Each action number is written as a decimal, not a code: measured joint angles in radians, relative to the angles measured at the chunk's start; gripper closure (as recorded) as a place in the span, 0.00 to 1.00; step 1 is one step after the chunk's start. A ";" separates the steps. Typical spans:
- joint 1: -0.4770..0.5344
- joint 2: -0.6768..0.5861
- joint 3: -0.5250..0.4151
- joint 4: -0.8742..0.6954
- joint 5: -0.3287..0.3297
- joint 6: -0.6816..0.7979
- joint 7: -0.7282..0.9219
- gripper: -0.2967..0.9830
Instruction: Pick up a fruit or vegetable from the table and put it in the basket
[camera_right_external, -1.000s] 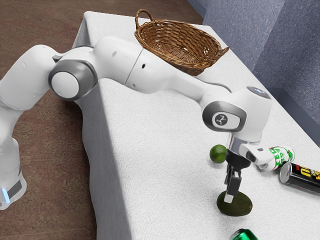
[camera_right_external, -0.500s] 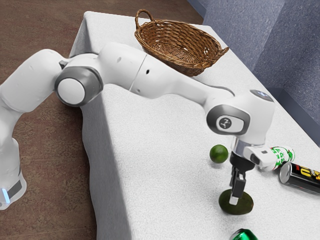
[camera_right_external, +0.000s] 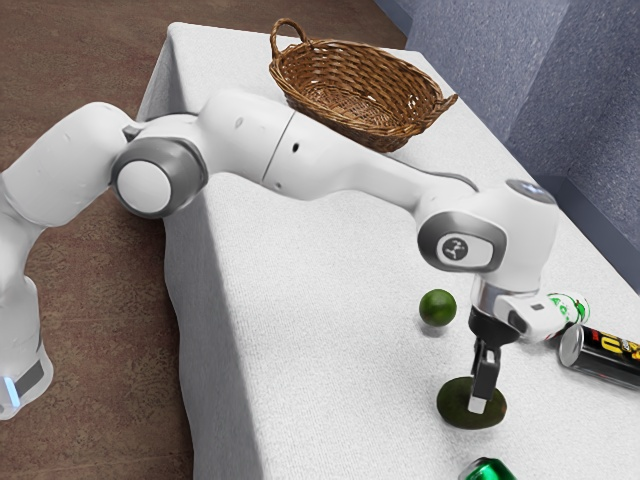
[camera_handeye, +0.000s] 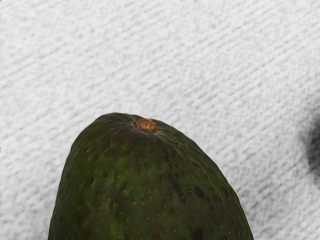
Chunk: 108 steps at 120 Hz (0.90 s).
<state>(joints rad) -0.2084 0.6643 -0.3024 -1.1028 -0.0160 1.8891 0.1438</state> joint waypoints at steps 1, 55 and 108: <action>0.000 0.000 0.000 0.000 0.000 0.000 0.000 0.23; -0.001 0.022 -0.001 -0.007 -0.002 0.001 0.000 0.23; -0.009 0.032 0.006 -0.013 -0.011 0.001 -0.005 0.31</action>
<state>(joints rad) -0.2174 0.6965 -0.2962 -1.1159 -0.0269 1.8904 0.1391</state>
